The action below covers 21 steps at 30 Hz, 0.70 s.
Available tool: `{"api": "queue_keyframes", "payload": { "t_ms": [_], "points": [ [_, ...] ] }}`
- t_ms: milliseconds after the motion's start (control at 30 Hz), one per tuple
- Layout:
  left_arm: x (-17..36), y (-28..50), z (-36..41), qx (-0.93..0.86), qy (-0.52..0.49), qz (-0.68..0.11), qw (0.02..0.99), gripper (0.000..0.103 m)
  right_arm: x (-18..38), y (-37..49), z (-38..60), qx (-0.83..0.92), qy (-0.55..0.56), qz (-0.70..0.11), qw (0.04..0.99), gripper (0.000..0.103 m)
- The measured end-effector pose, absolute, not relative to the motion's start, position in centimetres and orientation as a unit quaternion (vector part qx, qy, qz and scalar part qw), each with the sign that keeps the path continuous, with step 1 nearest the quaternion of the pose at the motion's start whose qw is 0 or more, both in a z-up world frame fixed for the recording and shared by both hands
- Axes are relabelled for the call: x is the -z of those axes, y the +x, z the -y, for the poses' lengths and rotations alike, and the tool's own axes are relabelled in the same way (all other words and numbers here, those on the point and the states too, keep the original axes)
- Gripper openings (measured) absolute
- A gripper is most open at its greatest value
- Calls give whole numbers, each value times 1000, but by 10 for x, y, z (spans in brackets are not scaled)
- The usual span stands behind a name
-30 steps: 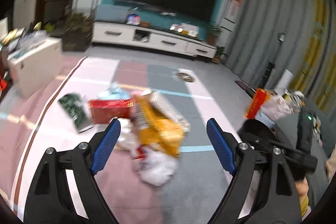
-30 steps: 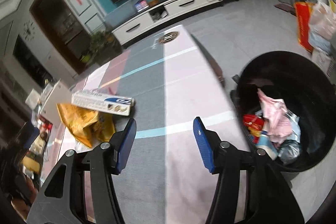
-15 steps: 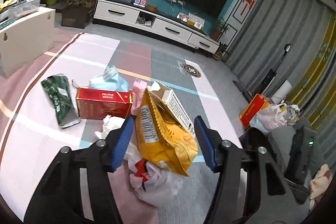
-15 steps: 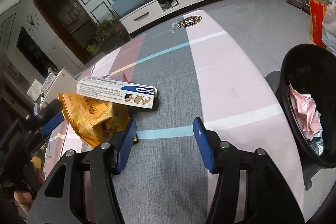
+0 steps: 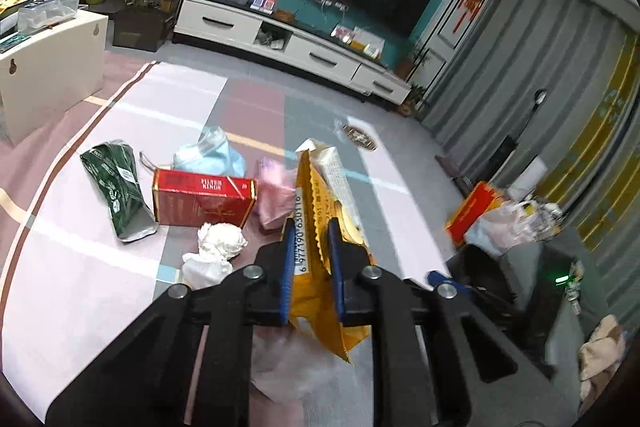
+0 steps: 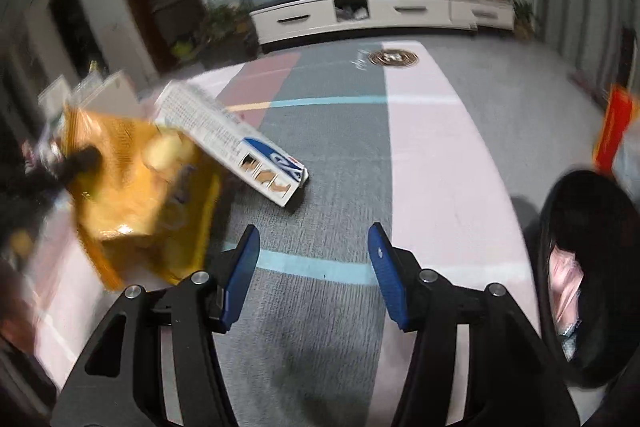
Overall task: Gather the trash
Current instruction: 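Lift the yellow bag with the left tool while the right tool grasps the medicine box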
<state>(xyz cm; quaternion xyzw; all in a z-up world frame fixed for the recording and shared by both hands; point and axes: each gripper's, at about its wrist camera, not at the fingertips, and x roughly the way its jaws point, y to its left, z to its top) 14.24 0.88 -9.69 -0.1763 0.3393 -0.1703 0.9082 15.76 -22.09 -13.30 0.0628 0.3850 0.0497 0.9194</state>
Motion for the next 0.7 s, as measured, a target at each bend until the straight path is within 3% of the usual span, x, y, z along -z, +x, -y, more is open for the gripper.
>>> {"api": "queue_keyframes", "payload": {
  "t_ms": [400, 700],
  "points": [
    [73, 128, -78, 183, -304, -255, 900, 15, 146, 206, 178, -75, -31, -405, 911, 56],
    [70, 129, -96, 176, -329, -241, 896, 15, 155, 241, 147, -77, -123, -406, 902, 56]
  ]
}}
